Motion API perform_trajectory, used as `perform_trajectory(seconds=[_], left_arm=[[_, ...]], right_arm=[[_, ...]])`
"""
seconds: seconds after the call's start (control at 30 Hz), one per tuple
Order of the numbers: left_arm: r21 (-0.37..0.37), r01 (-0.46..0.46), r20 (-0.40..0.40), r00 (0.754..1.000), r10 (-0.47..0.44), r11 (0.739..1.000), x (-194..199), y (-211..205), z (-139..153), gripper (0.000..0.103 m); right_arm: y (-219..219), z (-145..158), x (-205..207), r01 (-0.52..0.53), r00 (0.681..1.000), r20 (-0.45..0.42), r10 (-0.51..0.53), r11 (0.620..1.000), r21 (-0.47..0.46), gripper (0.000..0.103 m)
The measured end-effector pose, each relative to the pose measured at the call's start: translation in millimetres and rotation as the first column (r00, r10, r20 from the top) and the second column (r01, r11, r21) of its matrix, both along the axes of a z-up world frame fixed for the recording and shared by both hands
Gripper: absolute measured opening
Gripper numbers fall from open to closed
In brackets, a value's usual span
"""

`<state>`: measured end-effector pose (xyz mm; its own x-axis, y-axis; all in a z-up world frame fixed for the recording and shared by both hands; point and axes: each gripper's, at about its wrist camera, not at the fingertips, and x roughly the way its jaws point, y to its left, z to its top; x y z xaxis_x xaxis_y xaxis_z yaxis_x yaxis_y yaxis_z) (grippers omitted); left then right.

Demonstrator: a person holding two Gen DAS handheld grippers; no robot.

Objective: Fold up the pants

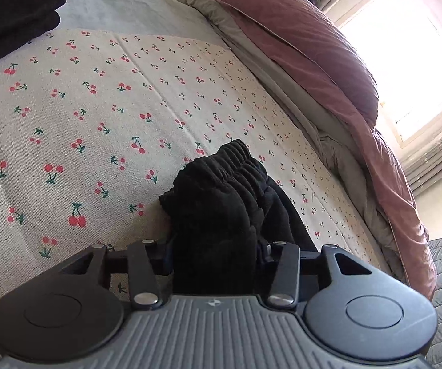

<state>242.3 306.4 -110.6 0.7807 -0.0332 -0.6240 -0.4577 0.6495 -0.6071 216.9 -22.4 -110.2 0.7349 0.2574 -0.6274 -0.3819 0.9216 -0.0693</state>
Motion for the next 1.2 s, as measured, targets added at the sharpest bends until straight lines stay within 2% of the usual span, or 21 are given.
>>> perform_trajectory(seconds=[0.07, 0.13, 0.2, 0.3, 0.37, 0.47, 0.53, 0.6, 0.7, 0.73, 0.77, 0.8, 0.83, 0.93, 1.03, 1.1, 1.13, 1.17, 1.2], left_arm=[[-0.03, -0.01, -0.022, 1.0, 0.009, 1.0, 2.0, 1.0, -4.2, 0.056], [-0.068, -0.026, -0.022, 0.999, 0.025, 0.997, 0.8, 4.0, -8.8, 0.06], [-0.089, -0.035, -0.015, 0.999, 0.034, 0.995, 0.7, 5.5, -9.6, 0.061], [-0.118, -0.038, -0.005, 0.999, 0.038, 0.992, 0.0, 7.5, -8.2, 0.065], [-0.162, -0.058, 0.008, 0.998, 0.06, 0.985, -2.1, 10.8, -8.4, 0.067], [-0.18, -0.067, 0.012, 0.997, 0.07, 0.981, -3.6, 14.4, -8.5, 0.068], [-0.17, -0.062, 0.017, 0.998, 0.066, 0.984, -4.4, 13.5, -8.2, 0.068], [-0.193, -0.069, 0.039, 0.996, 0.078, 0.979, -8.2, 15.4, -7.2, 0.068], [-0.256, -0.096, 0.07, 0.991, 0.118, 0.962, -12.8, 22.7, -6.3, 0.074], [-0.252, -0.097, 0.076, 0.99, 0.12, 0.963, -13.1, 23.0, -5.6, 0.08], [-0.23, -0.091, 0.077, 0.991, 0.111, 0.969, -12.0, 21.5, -4.5, 0.085], [-0.212, -0.08, 0.074, 0.993, 0.097, 0.974, -10.4, 19.8, -4.1, 0.086], [-0.199, -0.062, 0.068, 0.995, 0.077, 0.978, -7.8, 17.0, -4.2, 0.087], [-0.191, -0.029, 0.064, 0.997, 0.042, 0.981, -3.5, 11.0, -4.6, 0.092], [-0.139, -0.006, 0.064, 0.998, 0.015, 0.99, 0.6, 4.4, -3.5, 0.096], [-0.114, 0.005, 0.047, 0.999, 0.0, 0.994, 3.7, 0.0, -5.0, 0.096], [-0.097, 0.016, 0.035, 0.999, -0.012, 0.995, 6.0, -2.6, -6.0, 0.091], [-0.065, 0.019, 0.023, 1.0, -0.018, 0.998, 7.5, -5.9, -5.6, 0.074], [-0.015, 0.022, -0.005, 1.0, -0.022, 1.0, 8.6, -8.8, -4.7, 0.063]], right_arm=[[-2.5, -7.5, 6.5, -0.01, 0.999, -0.046, 0.01, 1.0, 0.005, 0.022], [0.8, -12.9, 6.8, -0.021, 0.999, -0.05, 0.02, 1.0, -0.01, 0.022], [4.3, -10.3, 3.5, -0.027, 0.999, -0.035, 0.026, 0.999, -0.032, 0.022], [-3.2, 3.0, -3.0, -0.02, 1.0, 0.007, 0.02, 0.999, 0.036, 0.022], [-5.8, 6.2, -4.5, -0.026, 0.999, 0.027, 0.025, 0.999, 0.042, 0.022], [-4.5, -9.3, 4.8, -0.033, 0.998, -0.056, 0.034, 0.999, 0.019, 0.025], [0.0, -16.2, 2.0, -0.044, 0.998, -0.043, 0.044, 0.999, -0.01, 0.031], [5.9, -13.2, -1.8, -0.05, 0.998, -0.036, 0.049, 0.998, -0.038, 0.034], [-4.7, -2.7, -1.1, -0.027, 0.998, -0.062, 0.029, 0.999, 0.044, 0.038], [-9.5, 2.0, -1.4, -0.019, 0.997, -0.068, 0.025, 0.997, 0.079, 0.039], [-14.0, 6.7, -2.1, -0.016, 0.997, -0.072, 0.024, 0.994, 0.112, 0.046], [-19.5, 12.3, -3.1, -0.011, 0.997, -0.076, 0.023, 0.989, 0.148, 0.055], [-23.6, 16.1, -3.2, -0.005, 0.996, -0.086, 0.02, 0.985, 0.171, 0.058], [-36.3, 23.4, 0.0, 0.037, 0.99, -0.14, -0.004, 0.972, 0.233, 0.059], [-42.0, 25.8, 1.4, 0.067, 0.989, -0.146, -0.035, 0.973, 0.221, 0.059], [-41.6, 25.8, 1.6, 0.07, 0.989, -0.141, -0.042, 0.977, 0.202, 0.059], [-40.9, 25.4, 1.9, 0.069, 0.989, -0.145, -0.041, 0.978, 0.196, 0.059], [-40.7, 24.8, 2.0, 0.066, 0.988, -0.151, -0.037, 0.98, 0.189, 0.059], [-39.1, 23.5, 2.5, 0.062, 0.987, -0.157, -0.033, 0.982, 0.181, 0.059]])
